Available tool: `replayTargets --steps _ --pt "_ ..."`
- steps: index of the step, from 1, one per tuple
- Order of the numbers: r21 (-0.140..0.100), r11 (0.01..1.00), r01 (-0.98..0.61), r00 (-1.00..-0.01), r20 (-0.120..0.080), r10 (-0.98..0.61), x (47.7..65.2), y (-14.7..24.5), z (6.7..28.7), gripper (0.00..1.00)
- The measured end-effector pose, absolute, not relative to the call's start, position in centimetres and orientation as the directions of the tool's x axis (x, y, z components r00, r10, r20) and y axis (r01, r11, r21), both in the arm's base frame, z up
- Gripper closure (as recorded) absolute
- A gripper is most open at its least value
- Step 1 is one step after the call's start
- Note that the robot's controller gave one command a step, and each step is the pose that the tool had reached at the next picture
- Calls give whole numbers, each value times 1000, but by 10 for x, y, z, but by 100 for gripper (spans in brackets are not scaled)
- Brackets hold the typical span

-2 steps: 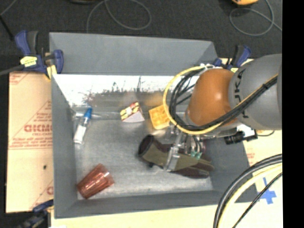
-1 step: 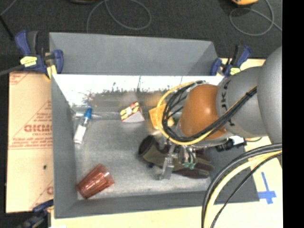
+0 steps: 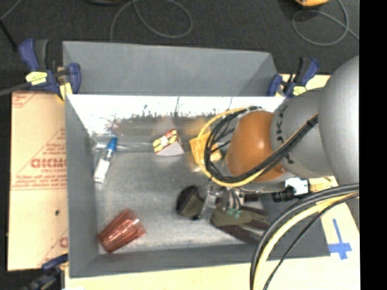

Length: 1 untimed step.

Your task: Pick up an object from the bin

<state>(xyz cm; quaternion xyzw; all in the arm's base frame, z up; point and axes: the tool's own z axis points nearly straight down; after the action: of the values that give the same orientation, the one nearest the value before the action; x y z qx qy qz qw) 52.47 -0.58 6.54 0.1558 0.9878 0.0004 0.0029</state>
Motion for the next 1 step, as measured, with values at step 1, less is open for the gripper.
replayTargets --steps 1 --pt "2 945 327 -945 -6 327 524 -5 67 100"
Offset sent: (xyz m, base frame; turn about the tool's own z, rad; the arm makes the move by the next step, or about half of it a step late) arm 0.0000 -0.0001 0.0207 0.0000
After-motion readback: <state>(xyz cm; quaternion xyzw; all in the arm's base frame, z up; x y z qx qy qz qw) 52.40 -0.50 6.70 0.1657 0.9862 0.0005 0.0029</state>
